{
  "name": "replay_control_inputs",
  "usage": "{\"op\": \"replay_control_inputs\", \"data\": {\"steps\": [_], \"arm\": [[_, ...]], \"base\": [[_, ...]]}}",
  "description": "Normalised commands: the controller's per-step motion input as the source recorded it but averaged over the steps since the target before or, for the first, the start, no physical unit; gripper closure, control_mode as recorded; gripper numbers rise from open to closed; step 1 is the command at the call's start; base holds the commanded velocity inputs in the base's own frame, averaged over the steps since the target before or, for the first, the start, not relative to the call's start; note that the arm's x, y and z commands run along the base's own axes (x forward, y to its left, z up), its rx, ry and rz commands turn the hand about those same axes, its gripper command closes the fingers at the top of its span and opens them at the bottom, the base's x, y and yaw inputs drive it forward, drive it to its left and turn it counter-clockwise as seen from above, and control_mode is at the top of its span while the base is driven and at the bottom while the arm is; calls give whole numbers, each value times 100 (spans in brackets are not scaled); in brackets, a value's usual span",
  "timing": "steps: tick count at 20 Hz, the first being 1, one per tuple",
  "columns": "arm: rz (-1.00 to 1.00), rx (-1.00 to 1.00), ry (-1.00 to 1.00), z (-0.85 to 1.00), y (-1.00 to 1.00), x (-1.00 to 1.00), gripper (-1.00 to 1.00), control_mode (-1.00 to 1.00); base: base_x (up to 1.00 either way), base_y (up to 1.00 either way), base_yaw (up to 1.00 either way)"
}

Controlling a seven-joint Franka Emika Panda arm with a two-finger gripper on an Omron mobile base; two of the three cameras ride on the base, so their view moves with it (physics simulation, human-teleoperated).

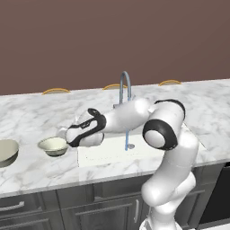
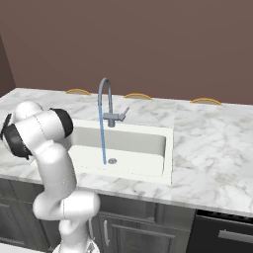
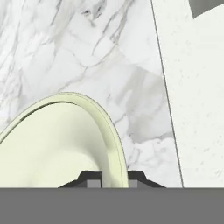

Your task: Rinse each bowl for a few seconds and place them down in the sink or on the counter.

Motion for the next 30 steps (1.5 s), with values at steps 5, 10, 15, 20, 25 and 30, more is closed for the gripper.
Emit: {"op": "replay_control_inputs", "data": {"steps": [5,10,15,20,25,30], "arm": [[-8,4,-2,30,-69,-15,100,-100],[-15,0,0,38,-56,0,100,-100],[-21,-2,2,42,-48,13,100,-100],[-22,-1,4,38,-51,21,100,-100],[-24,-2,6,27,-37,29,100,-100],[-25,-5,12,25,-26,37,100,-100]], "base": [[0,0,0],[0,0,0],[0,0,0],[0,0,0],[0,0,0],[0,0,0]]}}
